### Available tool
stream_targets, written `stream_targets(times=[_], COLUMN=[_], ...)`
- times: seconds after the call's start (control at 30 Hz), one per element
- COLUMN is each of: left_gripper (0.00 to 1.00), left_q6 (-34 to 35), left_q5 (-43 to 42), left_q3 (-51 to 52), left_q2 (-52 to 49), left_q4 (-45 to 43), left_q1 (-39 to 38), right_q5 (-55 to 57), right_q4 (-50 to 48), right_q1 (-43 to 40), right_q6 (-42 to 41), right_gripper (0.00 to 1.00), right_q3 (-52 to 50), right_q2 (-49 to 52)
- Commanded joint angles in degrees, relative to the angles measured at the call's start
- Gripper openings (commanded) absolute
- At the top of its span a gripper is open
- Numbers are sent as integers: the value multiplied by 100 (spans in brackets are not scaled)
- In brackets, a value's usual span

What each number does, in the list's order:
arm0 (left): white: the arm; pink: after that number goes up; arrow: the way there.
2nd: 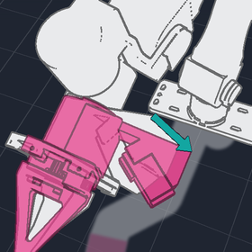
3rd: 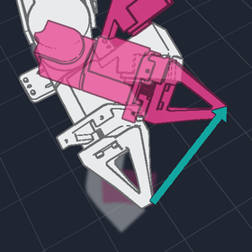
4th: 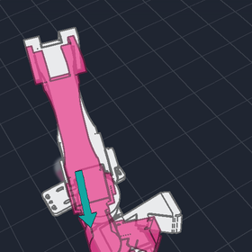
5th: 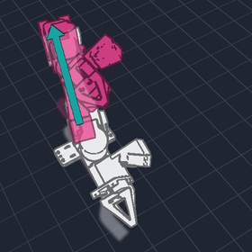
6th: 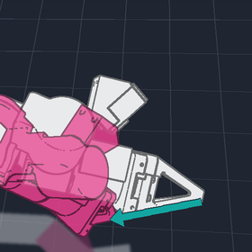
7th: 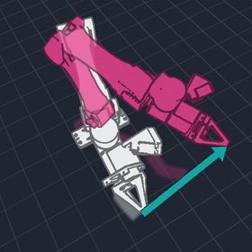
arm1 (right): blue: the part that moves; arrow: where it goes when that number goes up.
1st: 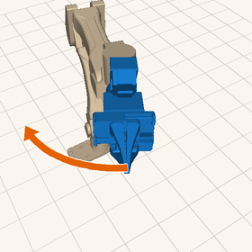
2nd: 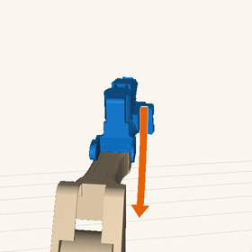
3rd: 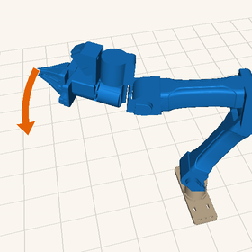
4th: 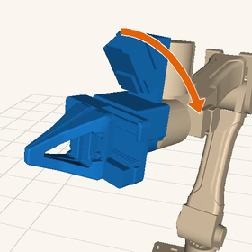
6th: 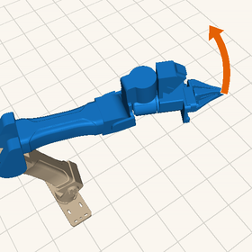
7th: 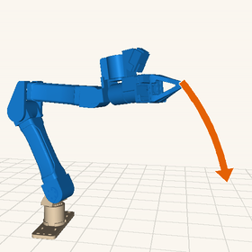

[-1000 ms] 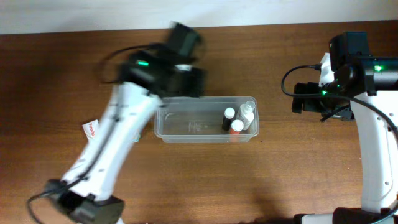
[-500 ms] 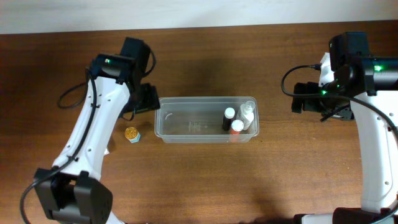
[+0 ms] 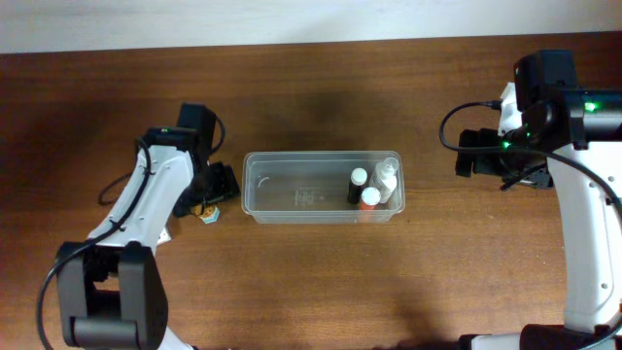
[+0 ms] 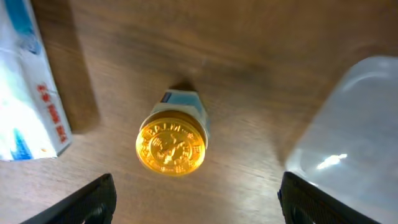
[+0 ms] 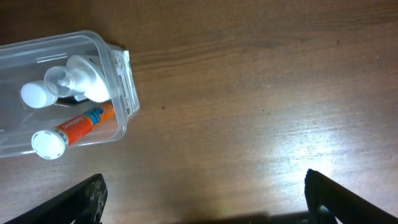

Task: Pack container
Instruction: 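Grasp the gold-lidded jar with the left gripper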

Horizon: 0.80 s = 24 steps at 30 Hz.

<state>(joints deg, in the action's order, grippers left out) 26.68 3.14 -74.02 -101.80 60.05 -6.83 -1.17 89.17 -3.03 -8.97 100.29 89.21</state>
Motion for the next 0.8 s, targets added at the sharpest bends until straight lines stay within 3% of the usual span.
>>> stream_targets(times=[0.0,0.53,0.77], left_gripper=[84,84,65], left_q6=[26,24,26], left_q5=[-81,-83,-85], left_q3=[317,365,365], left_q2=[7,-450,-450], left_q4=[-208,-531,-625], left_q1=[55,203,201], right_q5=[-37,-37,-35], right_q4=[0,22,26], right_q1=[-37,-37,-37], right_q6=[17,17,20], right_gripper=[94,94,94], right_q3=[-2,-2,-2], right_q2=[15,15,15])
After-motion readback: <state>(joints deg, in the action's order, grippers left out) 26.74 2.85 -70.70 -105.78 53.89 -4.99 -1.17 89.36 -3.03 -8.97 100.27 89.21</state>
